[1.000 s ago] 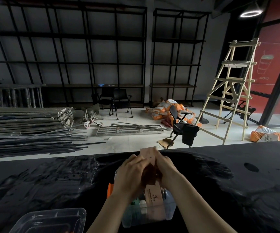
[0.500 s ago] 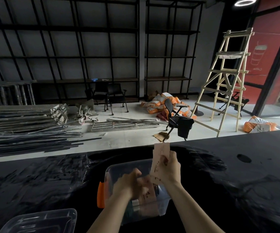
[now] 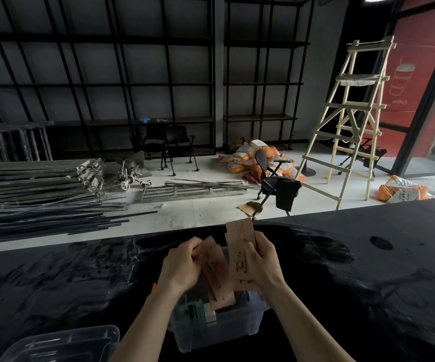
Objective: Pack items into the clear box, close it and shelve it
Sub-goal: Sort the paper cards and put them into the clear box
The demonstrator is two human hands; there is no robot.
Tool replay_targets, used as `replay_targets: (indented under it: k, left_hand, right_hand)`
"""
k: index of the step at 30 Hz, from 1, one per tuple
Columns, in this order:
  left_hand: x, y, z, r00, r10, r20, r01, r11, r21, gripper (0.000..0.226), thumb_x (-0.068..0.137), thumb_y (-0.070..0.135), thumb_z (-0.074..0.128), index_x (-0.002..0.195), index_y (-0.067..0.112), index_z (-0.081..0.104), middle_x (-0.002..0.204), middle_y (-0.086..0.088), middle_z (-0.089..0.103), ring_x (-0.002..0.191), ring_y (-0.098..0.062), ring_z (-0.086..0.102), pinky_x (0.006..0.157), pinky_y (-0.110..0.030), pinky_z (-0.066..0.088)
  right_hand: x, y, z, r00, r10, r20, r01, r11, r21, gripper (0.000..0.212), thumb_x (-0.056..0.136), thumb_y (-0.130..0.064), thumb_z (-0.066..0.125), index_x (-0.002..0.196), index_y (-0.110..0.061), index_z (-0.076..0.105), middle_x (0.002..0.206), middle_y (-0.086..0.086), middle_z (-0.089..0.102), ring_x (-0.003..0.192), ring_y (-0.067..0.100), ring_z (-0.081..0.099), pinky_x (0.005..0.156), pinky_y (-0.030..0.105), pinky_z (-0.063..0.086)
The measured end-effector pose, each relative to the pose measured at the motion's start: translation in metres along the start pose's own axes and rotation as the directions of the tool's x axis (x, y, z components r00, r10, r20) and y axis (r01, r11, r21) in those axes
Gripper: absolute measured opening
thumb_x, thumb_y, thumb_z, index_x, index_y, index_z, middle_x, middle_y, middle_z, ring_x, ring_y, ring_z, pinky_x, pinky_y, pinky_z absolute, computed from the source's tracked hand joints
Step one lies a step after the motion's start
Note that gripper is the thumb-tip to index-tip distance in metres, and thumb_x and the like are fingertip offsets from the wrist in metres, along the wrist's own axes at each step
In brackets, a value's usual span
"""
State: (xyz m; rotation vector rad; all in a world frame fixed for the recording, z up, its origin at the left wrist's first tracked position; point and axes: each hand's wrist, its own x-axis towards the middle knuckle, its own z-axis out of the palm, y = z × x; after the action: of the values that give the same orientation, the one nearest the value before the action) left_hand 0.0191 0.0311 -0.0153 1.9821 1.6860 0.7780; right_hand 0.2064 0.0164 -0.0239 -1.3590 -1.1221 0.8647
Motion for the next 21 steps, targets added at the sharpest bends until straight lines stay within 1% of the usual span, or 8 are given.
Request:
replay_targets:
  k: [3,7,11,13,15,18,20,21]
  left_hand:
    - [0.009,0.008,-0.013,0.996,0.092,0.015,-0.087,0.973,-0.212,0.024,0.099,0.027,0.057,0.123,0.024,0.059,0.112,0.018,0.062,0.103,-0.004,0.059,0.077,-0.011,0.042]
    - [0.007,0.026,-0.014,0.997,0.061,-0.041,-0.073,0.888,-0.454,0.032,0.104,0.030,0.044,0.135,0.025,0.050,0.125,0.007,0.062,0.115,-0.011,0.058,0.086,-0.021,0.042]
    - [-0.002,0.044,-0.003,0.996,-0.091,0.016,0.078,0.727,-0.682,0.053,0.101,0.042,0.044,0.142,0.027,0.013,0.116,0.009,0.048,0.094,0.006,0.050,0.069,-0.007,0.040]
    - [-0.001,0.048,0.004,0.988,-0.147,-0.047,0.065,0.676,-0.734,0.053,0.099,0.019,0.056,0.133,0.023,0.015,0.112,0.003,0.052,0.091,0.002,0.055,0.067,-0.009,0.047]
    - [0.001,0.048,0.003,0.973,-0.202,-0.112,0.049,0.653,-0.756,0.044,0.096,0.002,0.058,0.119,0.021,0.026,0.102,0.000,0.057,0.088,-0.006,0.061,0.063,-0.011,0.051]
    - [0.000,0.043,-0.006,0.937,-0.325,-0.127,0.050,0.485,-0.873,0.022,0.092,0.007,0.063,0.105,0.017,0.047,0.096,-0.011,0.067,0.092,-0.027,0.067,0.071,-0.032,0.053]
    - [-0.002,0.042,-0.014,0.917,-0.387,-0.099,0.036,0.327,-0.944,0.020,0.090,0.010,0.067,0.104,0.017,0.055,0.092,-0.013,0.072,0.084,-0.029,0.069,0.072,-0.040,0.055]
    - [-0.004,0.042,-0.017,0.917,-0.383,-0.116,0.011,0.314,-0.949,0.020,0.088,0.010,0.070,0.102,0.017,0.058,0.090,-0.010,0.074,0.081,-0.028,0.071,0.070,-0.039,0.057]
  right_hand:
    - [0.000,-0.009,0.006,0.991,0.021,0.135,-0.035,0.994,0.103,0.021,0.090,-0.012,0.053,0.082,-0.022,0.070,0.074,-0.005,0.071,0.068,0.011,0.067,0.057,0.024,0.053]
    - [-0.004,-0.018,0.019,0.964,0.020,0.265,-0.058,0.989,0.136,0.015,0.094,-0.018,0.056,0.086,-0.019,0.068,0.075,-0.004,0.070,0.067,0.010,0.065,0.057,0.026,0.053]
    - [-0.008,-0.022,0.030,0.951,-0.009,0.309,0.016,1.000,-0.021,0.019,0.097,-0.009,0.046,0.096,-0.020,0.062,0.080,-0.001,0.068,0.067,0.002,0.065,0.058,0.022,0.055]
    - [-0.009,-0.027,0.036,0.932,-0.055,0.359,0.095,0.991,-0.095,0.026,0.098,-0.006,0.044,0.116,-0.018,0.058,0.095,-0.002,0.069,0.086,0.005,0.066,0.073,0.024,0.056]
    - [-0.010,-0.029,0.037,0.905,-0.064,0.420,0.103,0.992,-0.071,0.035,0.097,-0.004,0.043,0.129,-0.016,0.053,0.093,-0.010,0.071,0.090,0.007,0.066,0.073,0.018,0.053]
    - [-0.011,-0.027,0.030,0.899,-0.004,0.439,-0.034,0.996,0.079,0.036,0.091,-0.009,0.057,0.122,-0.026,0.064,0.096,-0.009,0.078,0.088,0.010,0.075,0.067,0.026,0.060]
    - [-0.014,-0.024,0.029,0.922,0.048,0.384,-0.137,0.969,0.207,0.026,0.085,-0.020,0.075,0.111,-0.020,0.072,0.099,0.007,0.079,0.087,0.027,0.077,0.065,0.041,0.063]
    - [-0.015,-0.023,0.029,0.939,0.060,0.338,-0.157,0.951,0.266,0.029,0.081,-0.025,0.080,0.108,-0.017,0.074,0.098,0.011,0.079,0.086,0.030,0.077,0.064,0.041,0.063]
